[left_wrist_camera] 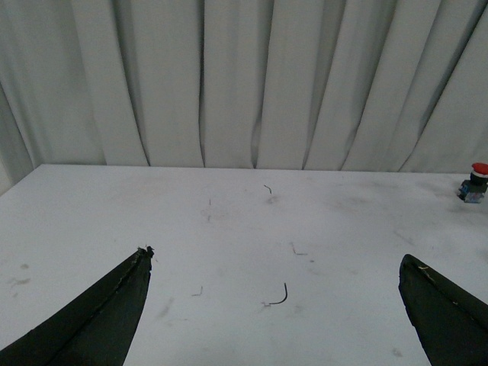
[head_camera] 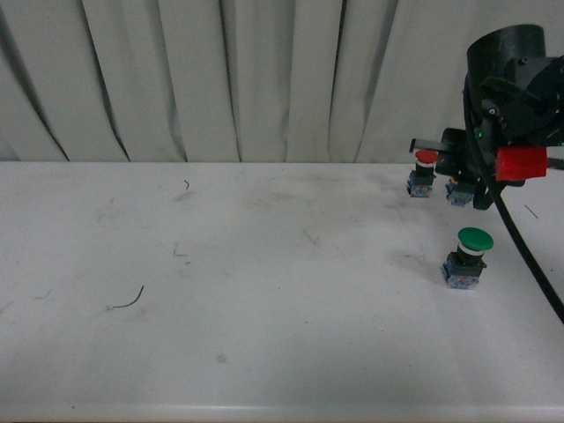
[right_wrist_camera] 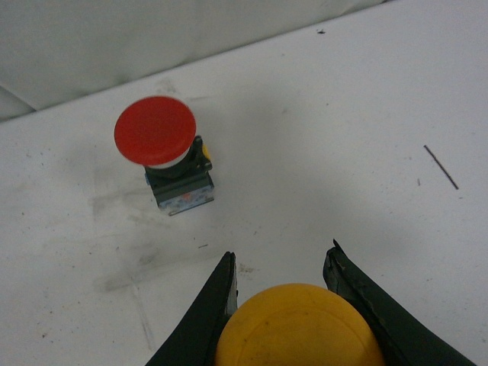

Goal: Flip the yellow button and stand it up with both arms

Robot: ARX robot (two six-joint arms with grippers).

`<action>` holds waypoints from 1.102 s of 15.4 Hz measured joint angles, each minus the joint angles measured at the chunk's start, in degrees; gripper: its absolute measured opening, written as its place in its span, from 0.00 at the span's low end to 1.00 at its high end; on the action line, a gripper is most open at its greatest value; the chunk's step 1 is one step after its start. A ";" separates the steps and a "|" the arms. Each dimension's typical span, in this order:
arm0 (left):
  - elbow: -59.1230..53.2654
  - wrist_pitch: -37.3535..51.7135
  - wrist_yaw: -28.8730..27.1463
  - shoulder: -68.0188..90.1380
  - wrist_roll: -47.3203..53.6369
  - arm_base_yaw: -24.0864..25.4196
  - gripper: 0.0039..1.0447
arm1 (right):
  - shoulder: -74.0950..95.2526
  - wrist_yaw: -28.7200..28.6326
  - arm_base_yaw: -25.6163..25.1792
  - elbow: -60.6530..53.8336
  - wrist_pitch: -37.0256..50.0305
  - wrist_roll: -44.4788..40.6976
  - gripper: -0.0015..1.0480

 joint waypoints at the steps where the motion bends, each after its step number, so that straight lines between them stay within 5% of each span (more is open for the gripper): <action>1: 0.00 0.00 0.00 0.00 -0.02 -0.02 0.94 | 1.16 0.04 0.61 0.63 -0.17 0.04 0.32; 6: 0.00 0.00 0.00 0.00 0.00 0.00 0.94 | 3.61 -2.82 3.13 3.61 0.07 -5.38 0.32; 17: 0.00 0.00 0.00 0.00 0.00 -0.02 0.94 | 5.86 -4.55 0.48 0.98 3.50 -7.80 0.32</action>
